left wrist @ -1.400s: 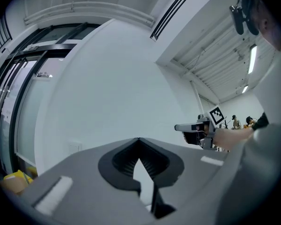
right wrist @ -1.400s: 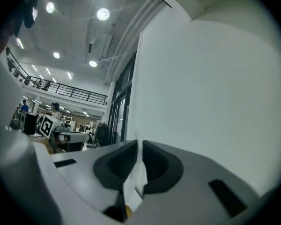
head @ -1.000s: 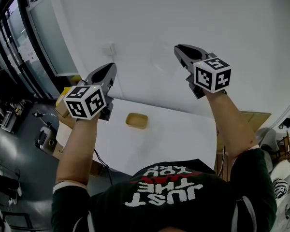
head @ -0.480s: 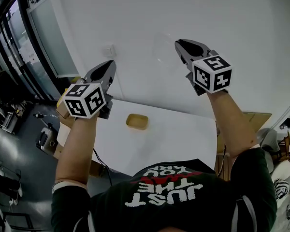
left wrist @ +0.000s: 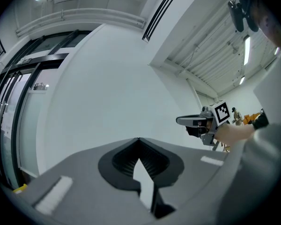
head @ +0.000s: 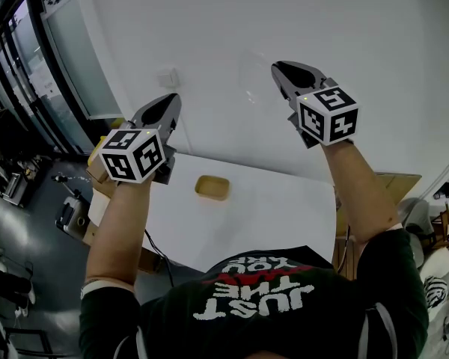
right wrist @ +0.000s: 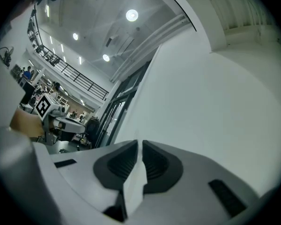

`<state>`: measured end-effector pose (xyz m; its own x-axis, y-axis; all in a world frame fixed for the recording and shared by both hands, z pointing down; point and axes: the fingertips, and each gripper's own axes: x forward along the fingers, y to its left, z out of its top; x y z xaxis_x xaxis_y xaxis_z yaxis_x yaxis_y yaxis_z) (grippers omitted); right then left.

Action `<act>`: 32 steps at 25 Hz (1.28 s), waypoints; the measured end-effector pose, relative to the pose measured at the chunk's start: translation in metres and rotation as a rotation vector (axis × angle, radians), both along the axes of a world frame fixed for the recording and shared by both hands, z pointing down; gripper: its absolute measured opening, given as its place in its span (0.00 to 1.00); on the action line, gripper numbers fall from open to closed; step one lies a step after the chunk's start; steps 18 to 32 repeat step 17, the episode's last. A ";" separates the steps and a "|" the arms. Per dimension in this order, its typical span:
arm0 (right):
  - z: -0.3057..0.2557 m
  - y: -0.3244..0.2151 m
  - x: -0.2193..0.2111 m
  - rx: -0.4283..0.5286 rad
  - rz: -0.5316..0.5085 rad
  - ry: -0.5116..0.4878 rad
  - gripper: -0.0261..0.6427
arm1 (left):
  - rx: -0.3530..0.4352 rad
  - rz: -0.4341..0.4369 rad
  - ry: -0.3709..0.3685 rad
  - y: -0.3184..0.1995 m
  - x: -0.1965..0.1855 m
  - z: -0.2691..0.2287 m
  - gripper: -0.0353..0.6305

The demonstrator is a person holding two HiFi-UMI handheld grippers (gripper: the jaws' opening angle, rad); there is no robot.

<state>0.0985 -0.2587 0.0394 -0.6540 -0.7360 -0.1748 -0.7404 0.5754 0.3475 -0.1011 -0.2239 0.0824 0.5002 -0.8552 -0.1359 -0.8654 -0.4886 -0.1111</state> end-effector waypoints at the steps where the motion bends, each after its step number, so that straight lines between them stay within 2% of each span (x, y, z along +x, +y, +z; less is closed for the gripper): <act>1: 0.000 0.000 0.000 0.000 0.001 0.000 0.09 | -0.001 0.000 -0.001 0.000 0.000 0.000 0.06; 32: -0.001 0.006 0.001 0.006 0.004 0.014 0.09 | 0.008 0.007 -0.007 0.006 0.005 -0.005 0.06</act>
